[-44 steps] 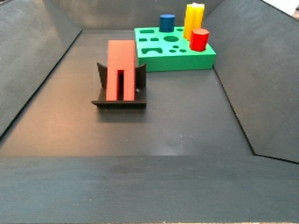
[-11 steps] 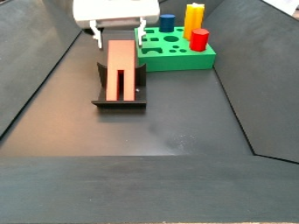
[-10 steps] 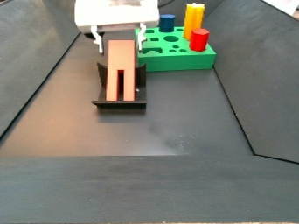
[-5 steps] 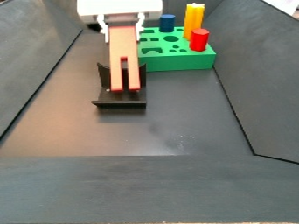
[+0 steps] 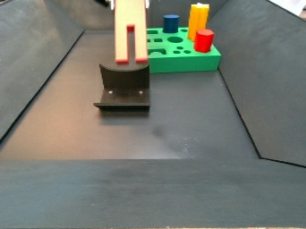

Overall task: Pick up the double-square object. Move up. Rotate the double-square object. Place the double-square object on the fixture. Regrasp the double-square object. Move to above the board. Insert the double-square object.
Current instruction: Move to above the board.

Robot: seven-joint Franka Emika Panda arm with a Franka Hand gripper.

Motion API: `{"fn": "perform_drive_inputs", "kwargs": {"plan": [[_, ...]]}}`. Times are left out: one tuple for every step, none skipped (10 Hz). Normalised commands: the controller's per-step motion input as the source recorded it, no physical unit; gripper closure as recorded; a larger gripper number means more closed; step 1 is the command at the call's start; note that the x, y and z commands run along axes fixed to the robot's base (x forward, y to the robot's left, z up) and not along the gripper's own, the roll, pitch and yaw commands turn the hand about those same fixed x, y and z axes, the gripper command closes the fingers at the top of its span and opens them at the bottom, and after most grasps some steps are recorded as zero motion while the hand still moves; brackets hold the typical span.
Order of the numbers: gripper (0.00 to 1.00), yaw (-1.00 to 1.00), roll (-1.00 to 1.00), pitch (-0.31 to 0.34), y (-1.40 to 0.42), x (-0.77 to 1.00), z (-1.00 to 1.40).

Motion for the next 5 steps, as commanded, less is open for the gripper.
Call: {"fn": "perform_drive_inputs", "kwargs": {"plan": [[1.00,0.04,-0.04,0.158,-0.10,-0.15,1.00],[1.00,0.07,-0.04,0.141,-0.09,-0.14,1.00],[1.00,0.10,-0.05,0.116,-0.08,-0.13,1.00],[1.00,0.11,-0.04,0.092,-0.08,-0.12,1.00],[1.00,0.11,-0.04,0.074,-0.07,-0.11,1.00]]}}
